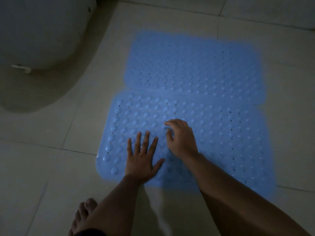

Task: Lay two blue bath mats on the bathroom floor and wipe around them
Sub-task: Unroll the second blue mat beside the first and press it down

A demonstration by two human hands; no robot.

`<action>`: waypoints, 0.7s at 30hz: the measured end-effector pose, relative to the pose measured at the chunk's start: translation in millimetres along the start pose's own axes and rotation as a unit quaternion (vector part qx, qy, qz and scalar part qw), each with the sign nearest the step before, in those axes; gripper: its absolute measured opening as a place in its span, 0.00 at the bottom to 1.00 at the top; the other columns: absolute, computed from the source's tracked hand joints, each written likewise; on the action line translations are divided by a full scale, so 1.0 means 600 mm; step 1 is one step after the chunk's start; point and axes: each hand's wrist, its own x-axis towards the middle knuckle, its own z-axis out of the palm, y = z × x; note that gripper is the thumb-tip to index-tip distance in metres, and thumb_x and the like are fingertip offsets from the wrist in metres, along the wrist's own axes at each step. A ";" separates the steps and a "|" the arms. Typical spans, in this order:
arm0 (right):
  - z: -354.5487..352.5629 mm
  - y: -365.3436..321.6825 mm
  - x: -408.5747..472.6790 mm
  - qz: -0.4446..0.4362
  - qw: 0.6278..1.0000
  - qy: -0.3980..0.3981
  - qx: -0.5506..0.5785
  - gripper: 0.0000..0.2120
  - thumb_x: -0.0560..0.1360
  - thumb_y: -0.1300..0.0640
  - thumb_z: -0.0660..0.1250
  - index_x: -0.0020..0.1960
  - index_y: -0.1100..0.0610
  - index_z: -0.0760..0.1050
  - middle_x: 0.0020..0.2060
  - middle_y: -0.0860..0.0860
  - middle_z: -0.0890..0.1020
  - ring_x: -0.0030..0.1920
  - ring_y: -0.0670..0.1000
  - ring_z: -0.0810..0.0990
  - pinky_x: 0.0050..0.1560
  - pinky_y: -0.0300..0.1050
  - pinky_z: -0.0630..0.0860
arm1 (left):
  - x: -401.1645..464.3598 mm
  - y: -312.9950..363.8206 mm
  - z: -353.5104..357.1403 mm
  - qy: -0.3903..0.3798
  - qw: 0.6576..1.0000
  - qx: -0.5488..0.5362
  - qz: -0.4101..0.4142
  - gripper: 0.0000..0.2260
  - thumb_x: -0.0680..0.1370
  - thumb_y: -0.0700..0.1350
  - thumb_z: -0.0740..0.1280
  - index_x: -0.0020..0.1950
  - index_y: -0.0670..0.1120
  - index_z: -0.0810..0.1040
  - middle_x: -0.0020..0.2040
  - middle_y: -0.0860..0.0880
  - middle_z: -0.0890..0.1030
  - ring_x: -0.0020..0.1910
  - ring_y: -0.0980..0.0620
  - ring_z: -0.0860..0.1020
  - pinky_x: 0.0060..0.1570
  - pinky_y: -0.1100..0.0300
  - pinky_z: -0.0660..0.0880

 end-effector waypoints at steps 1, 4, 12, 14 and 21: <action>-0.002 0.004 0.004 -0.002 1.000 0.003 0.003 0.15 0.73 0.58 0.66 0.59 0.51 0.80 0.57 0.48 0.82 0.61 0.54 0.78 0.59 0.53 0.76 | 0.001 0.000 0.000 0.003 1.000 0.003 0.001 0.38 0.80 0.71 0.51 0.85 0.53 0.52 0.85 0.44 0.48 0.83 0.38 0.44 0.77 0.30 0.48; -0.001 0.020 0.009 -0.009 1.000 -0.010 0.000 0.15 0.74 0.56 0.65 0.59 0.51 0.80 0.57 0.48 0.82 0.61 0.54 0.78 0.58 0.53 0.76 | 0.001 0.004 0.001 0.001 1.000 -0.004 0.000 0.38 0.80 0.71 0.51 0.85 0.53 0.51 0.85 0.44 0.47 0.83 0.38 0.44 0.77 0.30 0.47; 0.010 0.034 0.013 -0.010 0.999 -0.037 -0.004 0.14 0.74 0.58 0.66 0.58 0.52 0.80 0.58 0.48 0.82 0.62 0.54 0.78 0.59 0.55 0.76 | 0.003 0.005 0.002 -0.018 1.000 -0.006 -0.006 0.38 0.80 0.72 0.50 0.85 0.54 0.48 0.85 0.45 0.45 0.83 0.38 0.41 0.77 0.30 0.46; 0.010 0.034 0.016 -0.010 0.999 -0.037 -0.001 0.14 0.74 0.58 0.66 0.58 0.52 0.80 0.58 0.48 0.82 0.62 0.54 0.78 0.59 0.55 0.76 | 0.003 0.004 0.003 -0.017 1.000 -0.006 -0.004 0.38 0.80 0.72 0.50 0.85 0.54 0.48 0.85 0.45 0.45 0.83 0.38 0.41 0.77 0.30 0.46; 0.011 0.023 0.028 -0.001 1.000 -0.020 0.000 0.14 0.74 0.58 0.67 0.58 0.52 0.80 0.57 0.48 0.82 0.63 0.53 0.77 0.59 0.53 0.74 | 0.002 0.005 0.006 -0.009 1.000 -0.010 -0.002 0.38 0.80 0.72 0.51 0.85 0.54 0.51 0.85 0.45 0.46 0.83 0.38 0.42 0.77 0.30 0.46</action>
